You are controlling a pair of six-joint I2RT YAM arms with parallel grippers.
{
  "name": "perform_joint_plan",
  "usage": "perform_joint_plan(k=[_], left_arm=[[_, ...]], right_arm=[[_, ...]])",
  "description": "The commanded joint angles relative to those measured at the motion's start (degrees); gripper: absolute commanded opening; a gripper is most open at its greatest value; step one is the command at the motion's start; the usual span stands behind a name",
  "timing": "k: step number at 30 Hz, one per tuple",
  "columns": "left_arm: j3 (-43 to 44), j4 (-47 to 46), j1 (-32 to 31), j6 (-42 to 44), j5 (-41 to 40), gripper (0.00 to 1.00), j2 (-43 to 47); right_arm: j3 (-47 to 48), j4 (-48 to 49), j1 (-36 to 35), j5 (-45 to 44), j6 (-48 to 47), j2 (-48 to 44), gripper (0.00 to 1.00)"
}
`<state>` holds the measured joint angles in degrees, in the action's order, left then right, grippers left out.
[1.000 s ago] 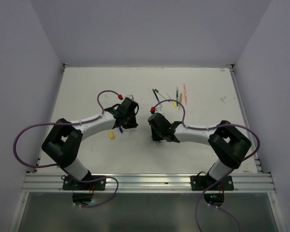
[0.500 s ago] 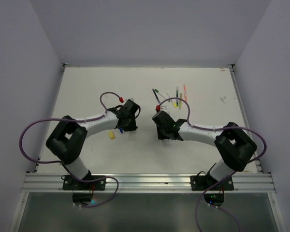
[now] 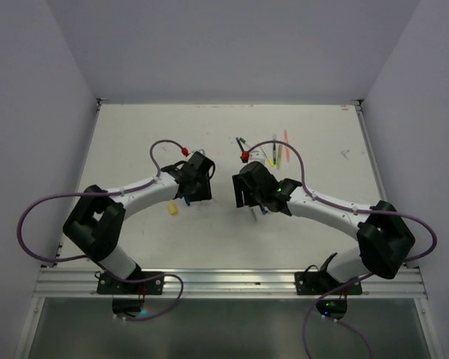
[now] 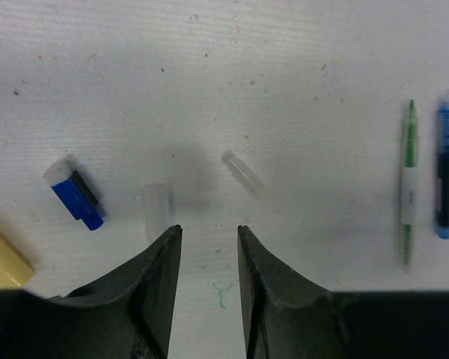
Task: Open the pen caps
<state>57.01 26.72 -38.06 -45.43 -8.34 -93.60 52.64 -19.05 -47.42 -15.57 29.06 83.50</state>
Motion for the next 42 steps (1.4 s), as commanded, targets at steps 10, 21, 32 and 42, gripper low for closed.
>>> perform_joint_plan(k=[10, 21, 32, 42], left_arm=[[1.0, 1.8, -0.3, 1.0, -6.5, 0.73, 19.3], [-9.3, -4.3, 0.3, 3.9, -12.6, 1.0, 32.9], [-13.1, -5.0, 0.4, 5.4, -14.1, 1.0, 36.7], [-13.6, -6.2, 0.4, 5.8, -14.2, 1.0, 35.5]], right_arm=[[9.5, 3.8, 10.7, 3.0, -7.8, 5.0, 0.65], [23.2, 6.2, 18.1, 10.7, -16.2, 25.2, 0.5], [31.5, 6.7, 19.0, 15.3, -18.1, 36.9, 0.53], [31.6, 7.3, 17.4, 13.3, -17.0, 40.3, 0.22]])
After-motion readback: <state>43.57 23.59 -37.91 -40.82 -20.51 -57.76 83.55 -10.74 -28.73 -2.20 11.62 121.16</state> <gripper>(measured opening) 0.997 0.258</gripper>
